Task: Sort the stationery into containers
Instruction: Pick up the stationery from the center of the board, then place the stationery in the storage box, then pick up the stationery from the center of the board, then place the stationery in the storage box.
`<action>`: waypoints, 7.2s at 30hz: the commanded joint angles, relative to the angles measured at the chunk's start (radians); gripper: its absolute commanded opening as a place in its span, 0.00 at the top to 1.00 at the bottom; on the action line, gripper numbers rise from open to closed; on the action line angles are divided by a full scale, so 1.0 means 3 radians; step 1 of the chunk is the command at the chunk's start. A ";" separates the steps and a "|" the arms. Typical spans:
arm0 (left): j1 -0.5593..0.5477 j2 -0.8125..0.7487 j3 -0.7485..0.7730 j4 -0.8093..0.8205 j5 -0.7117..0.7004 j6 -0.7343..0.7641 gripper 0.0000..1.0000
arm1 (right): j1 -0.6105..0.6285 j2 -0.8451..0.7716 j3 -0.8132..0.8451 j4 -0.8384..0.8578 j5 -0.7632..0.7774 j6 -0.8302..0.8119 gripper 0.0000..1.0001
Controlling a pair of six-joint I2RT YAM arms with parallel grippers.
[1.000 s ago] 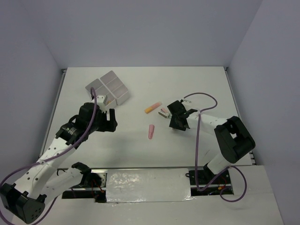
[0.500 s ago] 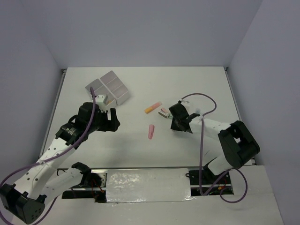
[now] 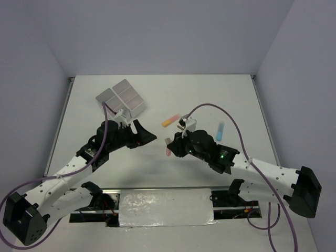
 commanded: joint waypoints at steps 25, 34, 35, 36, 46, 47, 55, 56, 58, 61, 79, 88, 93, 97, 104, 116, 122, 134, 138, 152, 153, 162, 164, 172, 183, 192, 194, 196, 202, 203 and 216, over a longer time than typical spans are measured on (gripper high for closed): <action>-0.0352 0.0113 0.0103 0.0760 0.0398 -0.0328 0.49 | 0.0884 0.0150 0.0648 -0.0184 0.0843 -0.0572 0.82; -0.0362 0.0134 0.0195 0.0719 0.0556 -0.0251 0.61 | 0.0884 0.0109 0.0674 -0.0174 0.0710 -0.0690 0.81; -0.0367 0.0144 0.0201 0.0714 0.0567 -0.0251 0.63 | 0.0889 0.0114 0.0674 -0.0174 0.0710 -0.0705 0.81; -0.0372 0.0154 0.0216 0.0704 0.0582 -0.0241 0.63 | 0.0884 0.0114 0.0674 -0.0174 0.0710 -0.0715 0.81; -0.0398 0.0256 0.0257 0.0740 0.0679 -0.0200 1.00 | 0.0889 0.0109 0.0587 -0.0067 0.0735 -0.0818 0.78; -0.0398 0.0262 0.0318 0.0699 0.0619 -0.0083 1.00 | 0.0884 0.0084 0.0582 -0.0077 0.0750 -0.0813 0.57; -0.0392 0.0547 0.0926 -0.0492 -0.1445 0.0837 1.00 | 0.0756 -0.0754 0.0199 -0.0152 0.0888 -0.0649 0.00; -0.0372 0.0629 0.0987 -0.0564 -0.1696 0.0853 1.00 | 0.0756 -0.0816 0.0178 -0.0194 0.0929 -0.0639 0.00; -0.0311 0.0894 0.1166 -0.0712 -0.2310 0.0833 1.00 | 0.0746 -0.0964 0.0173 -0.0316 0.1006 -0.0624 0.00; -0.0056 0.1252 0.1356 -0.0784 -0.2694 0.0726 1.00 | 0.0746 -0.1072 0.0148 -0.0449 0.1052 -0.0593 0.00; 0.0543 0.2583 0.2369 -0.0943 -0.3703 0.0680 0.91 | 0.0736 -0.1333 0.0127 -0.0746 0.1139 -0.0675 0.00; 0.0579 0.2690 0.2169 -0.0713 -0.3600 0.0670 0.83 | 0.0741 -0.1174 0.0234 -0.0695 0.1114 -0.0736 0.00; 0.0599 0.2726 0.2082 -0.0661 -0.3570 0.0664 0.78 | 0.0736 -0.1092 0.0255 -0.0711 0.1119 -0.0736 0.00; 0.0600 0.2742 0.2026 -0.0631 -0.3529 0.0639 0.67 | 0.0736 -0.1092 0.0265 -0.0695 0.1098 -0.0761 0.00; 0.0600 0.2767 0.2000 -0.0656 -0.3513 0.0588 0.42 | 0.0741 -0.1108 0.0255 -0.0644 0.1006 -0.0797 0.00; 0.0370 0.1985 0.2057 -0.1085 -0.2426 0.0670 0.20 | 0.0588 -0.0311 0.0571 -0.0940 0.1415 -0.0077 0.00; 0.0359 0.1352 0.2042 -0.1786 -0.1735 0.0593 0.06 | 0.0393 0.0568 0.0939 -0.1145 0.1093 0.0394 0.00; 0.0354 -0.0382 0.1239 -0.1853 -0.1463 0.1518 0.03 | 0.0097 0.2138 0.1563 -0.1411 0.0776 0.0849 0.27; 0.0354 -0.0434 0.0866 -0.1746 -0.1458 0.1595 0.03 | 0.0071 0.2466 0.1681 -0.1437 0.0832 0.0911 0.35; 0.0441 -0.0393 0.0799 -0.1745 -0.1264 0.1590 0.03 | 0.0040 0.2886 0.1549 -0.1207 0.0725 0.0962 0.58; 0.0436 -0.0383 0.0799 -0.1745 -0.1254 0.1585 0.03 | 0.0035 0.2876 0.1513 -0.1141 0.0700 0.0936 0.61; 0.0436 -0.0317 0.0310 -0.0893 -0.0309 0.0646 0.03 | 0.0188 0.2161 0.1135 -0.0466 0.0567 0.0216 0.91; 0.0436 -0.0250 0.0211 -0.0499 -0.0099 0.0435 0.03 | 0.0280 0.2007 0.1027 -0.0338 0.0561 0.0058 0.91; 0.0125 -0.0055 0.0063 0.0187 -0.0057 -0.0133 0.04 | 0.0485 0.0984 0.0450 0.0291 0.0377 -0.0224 0.90; -0.0269 0.0210 0.0063 0.0601 -0.0118 -0.0374 0.22 | 0.0777 0.0478 0.0434 0.0348 0.0485 -0.0358 0.88; -0.0367 0.0287 0.0144 0.0709 -0.0011 -0.0318 0.89 | 0.0787 0.0431 0.0454 0.0296 0.0510 -0.0383 0.87; -0.0382 0.0343 0.0190 0.0663 0.0004 -0.0292 1.00 | 0.0787 0.0411 0.0444 0.0302 0.0541 -0.0378 0.86; -0.0413 0.0379 0.0221 0.0658 -0.0021 -0.0226 1.00 | 0.0792 0.0396 0.0449 0.0281 0.0561 -0.0373 0.82; -0.0428 0.0522 0.0619 0.0078 -0.0730 0.0433 1.00 | 0.0772 0.0202 0.0352 0.0083 0.0949 -0.0276 0.21; -0.0418 0.0573 0.0716 -0.0072 -0.1355 0.0515 1.00 | 0.0756 0.0161 0.0337 0.0031 0.1016 -0.0250 0.21; 0.0706 0.2362 0.2577 -0.0248 -0.3145 0.1150 1.00 | 0.0731 -0.0571 0.0082 -0.0419 0.1129 -0.0250 0.20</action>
